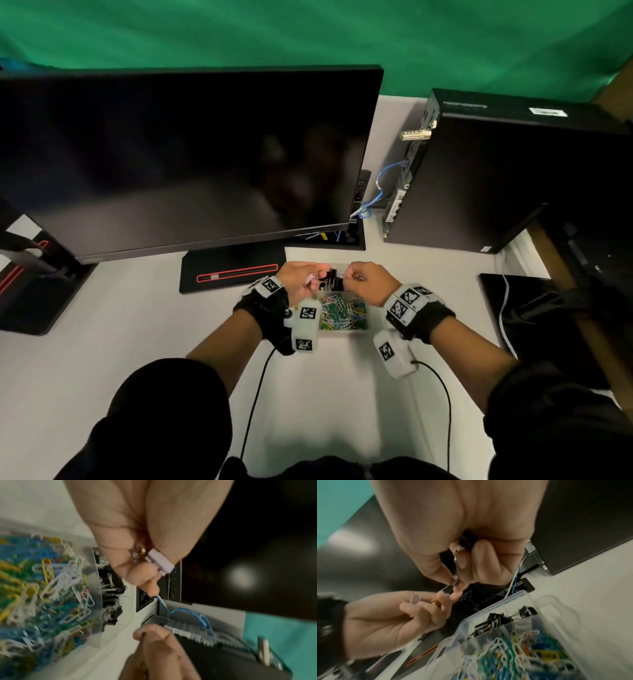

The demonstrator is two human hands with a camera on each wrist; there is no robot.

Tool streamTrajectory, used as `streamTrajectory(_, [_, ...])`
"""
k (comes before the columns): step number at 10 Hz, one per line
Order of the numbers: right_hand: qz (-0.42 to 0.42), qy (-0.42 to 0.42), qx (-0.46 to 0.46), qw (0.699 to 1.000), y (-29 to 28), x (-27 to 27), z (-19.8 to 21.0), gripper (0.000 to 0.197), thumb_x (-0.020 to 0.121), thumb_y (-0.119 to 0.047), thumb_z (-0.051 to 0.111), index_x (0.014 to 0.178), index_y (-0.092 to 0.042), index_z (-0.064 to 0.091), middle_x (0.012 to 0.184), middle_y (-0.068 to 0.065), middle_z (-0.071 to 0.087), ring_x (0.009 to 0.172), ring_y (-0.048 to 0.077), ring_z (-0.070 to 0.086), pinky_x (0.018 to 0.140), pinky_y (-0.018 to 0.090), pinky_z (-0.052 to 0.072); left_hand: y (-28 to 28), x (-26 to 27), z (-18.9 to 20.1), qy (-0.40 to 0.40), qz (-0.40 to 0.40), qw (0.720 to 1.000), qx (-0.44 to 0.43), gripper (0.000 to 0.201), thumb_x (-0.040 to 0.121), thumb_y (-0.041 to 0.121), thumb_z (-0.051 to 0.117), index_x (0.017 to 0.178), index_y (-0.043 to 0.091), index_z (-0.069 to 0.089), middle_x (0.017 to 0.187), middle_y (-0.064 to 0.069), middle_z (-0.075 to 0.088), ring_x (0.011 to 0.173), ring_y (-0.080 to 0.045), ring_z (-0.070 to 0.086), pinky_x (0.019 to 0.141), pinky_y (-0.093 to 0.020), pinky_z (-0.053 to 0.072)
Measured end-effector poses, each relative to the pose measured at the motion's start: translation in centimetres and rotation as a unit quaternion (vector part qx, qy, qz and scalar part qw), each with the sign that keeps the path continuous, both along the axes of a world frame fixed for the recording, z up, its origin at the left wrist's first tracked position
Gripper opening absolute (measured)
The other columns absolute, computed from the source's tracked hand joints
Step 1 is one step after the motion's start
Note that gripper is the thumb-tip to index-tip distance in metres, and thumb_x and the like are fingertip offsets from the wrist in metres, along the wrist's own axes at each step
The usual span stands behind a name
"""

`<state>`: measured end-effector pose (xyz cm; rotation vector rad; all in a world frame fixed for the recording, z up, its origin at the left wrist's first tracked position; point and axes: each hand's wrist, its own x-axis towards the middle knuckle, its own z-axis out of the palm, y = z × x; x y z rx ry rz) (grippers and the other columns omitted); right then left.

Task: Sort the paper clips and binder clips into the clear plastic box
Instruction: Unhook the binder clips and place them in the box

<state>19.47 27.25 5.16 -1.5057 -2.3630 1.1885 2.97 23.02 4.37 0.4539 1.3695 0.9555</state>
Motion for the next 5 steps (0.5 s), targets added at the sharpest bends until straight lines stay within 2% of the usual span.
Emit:
streamTrajectory(1, [-0.040, -0.046, -0.012, 0.998, 2.2, -0.8, -0.8, 0.016, 0.088, -0.021, 0.050, 0.091, -0.009, 0.060, 0.094, 0.013, 0.063, 0.081, 0.025, 0.055, 0.071, 0.030, 0.043, 1.3, 0.1, 0.0, -0.071, 0.045, 0.995, -0.048, 0.017, 0.094, 0.003, 0.046, 0.087, 0.000, 0.061, 0.080, -0.009, 0.055, 0.067, -0.016, 0.057, 0.068, -0.015, 0.055])
streamTrajectory(2, [-0.071, -0.064, -0.029, 0.995, 3.6, -1.4, -2.0, 0.013, 0.090, -0.021, 0.048, 0.083, -0.014, 0.057, 0.086, 0.004, 0.058, 0.068, 0.018, 0.050, 0.054, 0.021, 0.042, 2.5, 0.0, -0.6, -0.088, 0.049, 0.993, -0.057, 0.029, 0.098, 0.006, 0.034, 0.119, -0.002, 0.051, 0.123, -0.019, 0.057, 0.119, -0.031, 0.053, 0.104, -0.033, 0.040])
streamTrajectory(3, [-0.084, -0.049, -0.061, 0.993, 4.3, -1.6, -2.5, 0.027, 0.091, -0.015, 0.045, 0.068, -0.027, 0.053, 0.078, -0.002, 0.057, 0.055, 0.010, 0.048, 0.044, 0.011, 0.043, 3.2, -0.5, -0.6, -0.094, 0.012, 0.993, -0.072, 0.044, 0.101, 0.016, 0.025, 0.137, -0.006, 0.033, 0.146, -0.024, 0.035, 0.122, -0.036, 0.046, 0.104, -0.039, 0.032])
streamTrajectory(4, [-0.090, -0.026, -0.096, 0.991, 4.5, -1.9, -2.7, 0.019, 0.091, -0.011, 0.047, 0.091, -0.019, 0.065, 0.084, 0.002, 0.059, 0.061, 0.017, 0.057, 0.069, 0.033, 0.055, 3.3, -0.9, -0.5, -0.105, 0.004, 0.991, -0.078, 0.046, 0.100, 0.023, 0.027, 0.137, -0.003, 0.035, 0.146, -0.023, 0.035, 0.116, -0.033, 0.048, 0.105, -0.039, 0.032])
streamTrajectory(5, [-0.098, -0.008, -0.099, 0.990, 4.5, -1.7, -2.8, 0.023, 0.091, -0.009, 0.049, 0.107, -0.011, 0.065, 0.107, 0.007, 0.065, 0.085, 0.026, 0.063, 0.085, 0.039, 0.055, 3.3, -1.3, -0.6, -0.091, 0.011, 0.993, -0.074, 0.045, 0.100, 0.026, 0.028, 0.136, 0.001, 0.039, 0.145, -0.019, 0.039, 0.136, -0.032, 0.035, 0.113, -0.039, 0.027])
